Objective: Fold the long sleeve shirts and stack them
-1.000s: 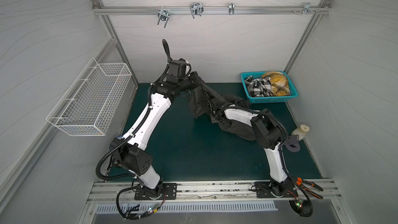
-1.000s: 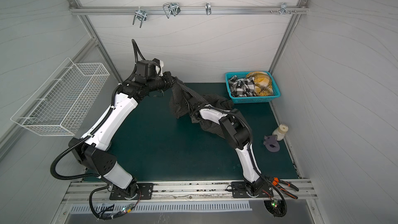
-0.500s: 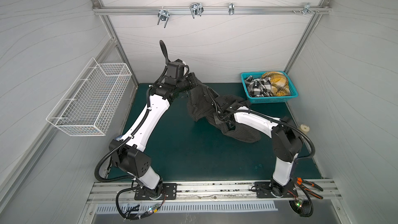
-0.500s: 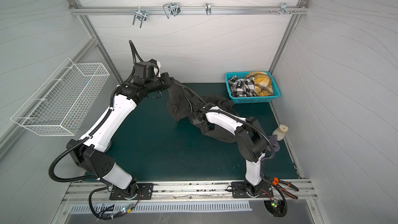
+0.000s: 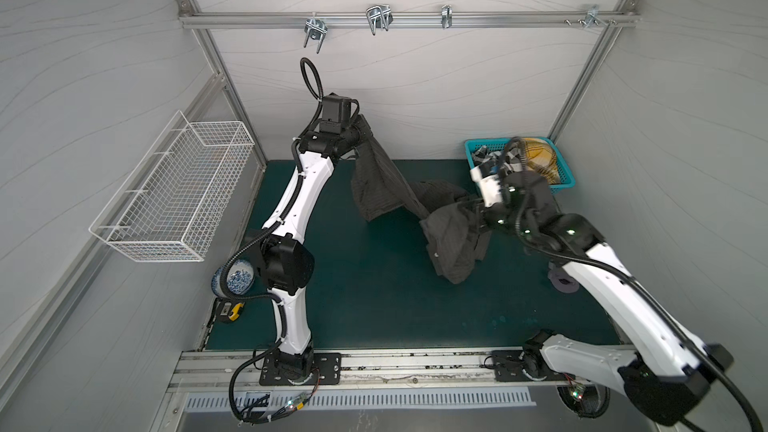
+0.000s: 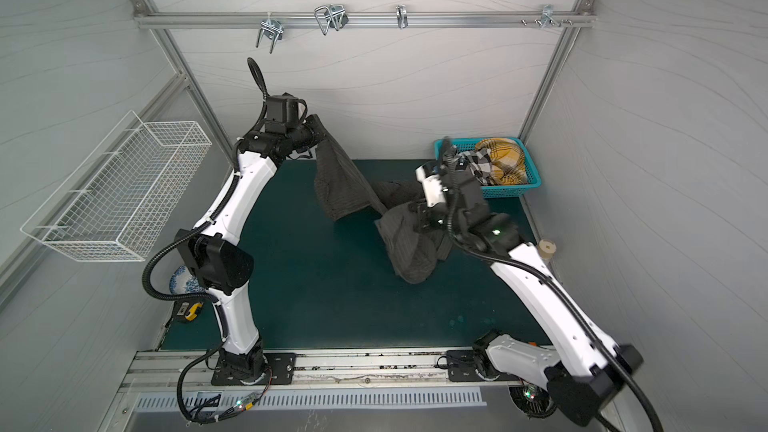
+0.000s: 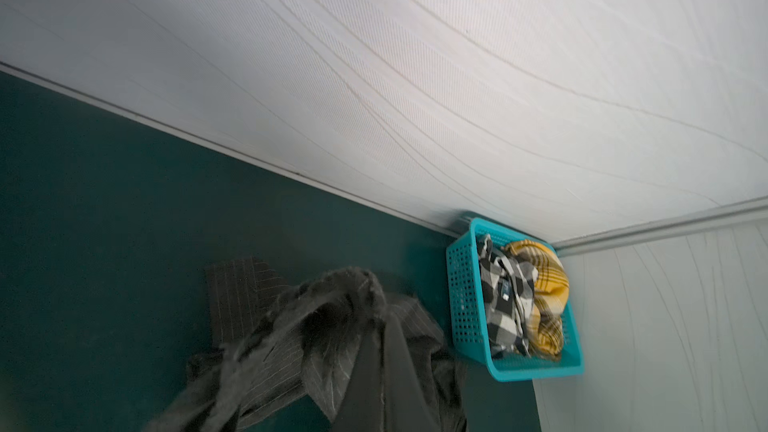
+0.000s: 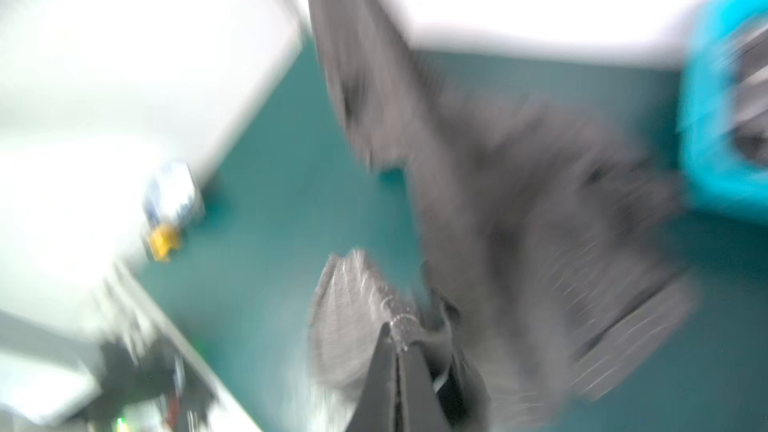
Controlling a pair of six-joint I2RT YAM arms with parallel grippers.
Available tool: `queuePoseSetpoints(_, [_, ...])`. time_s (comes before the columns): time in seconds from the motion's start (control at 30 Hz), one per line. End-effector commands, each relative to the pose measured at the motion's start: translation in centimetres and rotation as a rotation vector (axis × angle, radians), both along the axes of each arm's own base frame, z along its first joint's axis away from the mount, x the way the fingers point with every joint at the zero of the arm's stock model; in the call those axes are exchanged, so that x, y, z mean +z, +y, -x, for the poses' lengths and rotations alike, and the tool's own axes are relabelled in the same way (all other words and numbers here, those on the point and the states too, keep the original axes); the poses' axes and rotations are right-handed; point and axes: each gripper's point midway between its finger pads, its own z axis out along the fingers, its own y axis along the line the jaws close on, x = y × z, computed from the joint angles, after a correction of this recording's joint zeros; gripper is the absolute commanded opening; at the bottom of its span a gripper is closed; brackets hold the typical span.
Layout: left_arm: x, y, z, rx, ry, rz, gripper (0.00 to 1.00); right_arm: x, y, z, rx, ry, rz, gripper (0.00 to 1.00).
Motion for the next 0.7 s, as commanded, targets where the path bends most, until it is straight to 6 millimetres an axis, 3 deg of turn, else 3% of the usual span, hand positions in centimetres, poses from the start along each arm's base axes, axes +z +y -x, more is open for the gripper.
queuePoseSetpoints(0.0, [-0.5,0.9,2.9,-0.003,0.054,-0.038,0.0,5.9,-1.7,-0.2,0.02,-0.098,-0.146,0.0])
queuePoseSetpoints(0.1, [-6.8,1.1,8.7,-0.013,0.162,0.009,0.0,5.8,-2.8,-4.0,-0.092,-0.038,-0.153,0.0])
queuePoseSetpoints(0.17, [-10.0,1.6,13.5,-0.003,0.197,0.026,0.0,4.1,-2.9,-7.6,-0.181,0.031,-0.151,0.0])
queuePoseSetpoints(0.27, [-15.7,1.3,20.1,-0.031,0.318,0.027,0.0,0.5,-1.2,-13.5,-0.217,0.189,-0.157,0.0])
queuePoseSetpoints(0.3, [-17.2,1.2,21.8,-0.041,0.359,0.028,0.0,-1.2,-0.2,-15.3,-0.212,0.26,-0.156,0.06])
queuePoseSetpoints(0.33, [-18.3,1.4,23.3,-0.045,0.393,0.036,0.0,-3.2,0.5,-17.0,-0.213,0.34,-0.132,0.19])
queuePoseSetpoints(0.37, [-19.1,1.9,24.6,-0.032,0.421,0.037,0.0,-5.8,1.0,-18.7,-0.243,0.423,-0.096,0.45])
queuePoseSetpoints(0.4, [-19.5,2.7,25.3,-0.005,0.431,0.03,0.0,-7.6,0.8,-19.3,-0.275,0.488,-0.055,0.56])
queuePoseSetpoints(0.43, [-19.7,3.6,25.9,0.024,0.443,0.035,0.0,-10.2,0.6,-19.9,-0.298,0.553,0.01,0.6])
queuePoseSetpoints(0.53, [-19.6,5.0,26.1,0.074,0.48,0.083,0.0,-14.7,-0.8,-18.5,-0.353,0.612,0.172,0.68])
queuePoseSetpoints(0.6, [-19.3,5.0,25.4,0.077,0.506,0.123,0.0,-16.2,-2.0,-15.7,-0.369,0.601,0.255,0.8])
queuePoseSetpoints(0.67, [-18.7,4.9,24.2,0.07,0.506,0.121,0.0,-16.9,-3.2,-11.3,-0.389,0.581,0.314,0.89])
